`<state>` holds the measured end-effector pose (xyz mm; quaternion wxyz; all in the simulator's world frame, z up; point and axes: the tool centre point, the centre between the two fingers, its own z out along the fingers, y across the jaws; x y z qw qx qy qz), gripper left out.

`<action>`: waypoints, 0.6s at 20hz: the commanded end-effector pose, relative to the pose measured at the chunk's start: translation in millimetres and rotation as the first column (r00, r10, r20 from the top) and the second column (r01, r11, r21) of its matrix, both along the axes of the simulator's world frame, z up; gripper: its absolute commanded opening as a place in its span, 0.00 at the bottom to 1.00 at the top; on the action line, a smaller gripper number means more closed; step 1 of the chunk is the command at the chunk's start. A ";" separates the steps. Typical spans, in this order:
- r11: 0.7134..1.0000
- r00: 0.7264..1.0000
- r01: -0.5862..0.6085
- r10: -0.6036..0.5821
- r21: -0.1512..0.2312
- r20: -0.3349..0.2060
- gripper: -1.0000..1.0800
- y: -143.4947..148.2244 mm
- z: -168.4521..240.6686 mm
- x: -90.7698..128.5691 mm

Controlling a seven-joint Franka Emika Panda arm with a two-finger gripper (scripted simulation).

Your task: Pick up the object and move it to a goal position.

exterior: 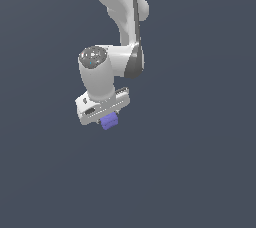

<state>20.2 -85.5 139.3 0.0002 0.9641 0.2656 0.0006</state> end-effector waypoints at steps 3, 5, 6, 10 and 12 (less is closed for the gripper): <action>1.000 1.000 0.000 0.000 0.000 -0.001 0.00 0.6 16.3 25.0; 1.000 1.000 0.000 0.000 0.000 -0.001 0.00 0.8 22.0 34.0; 1.000 1.000 0.000 0.000 0.000 -0.001 0.00 0.9 24.5 38.0; 1.000 1.000 0.000 0.000 0.000 -0.001 0.00 1.0 32.5 50.9; 1.000 1.000 0.000 0.000 0.000 -0.001 0.00 1.0 35.4 55.6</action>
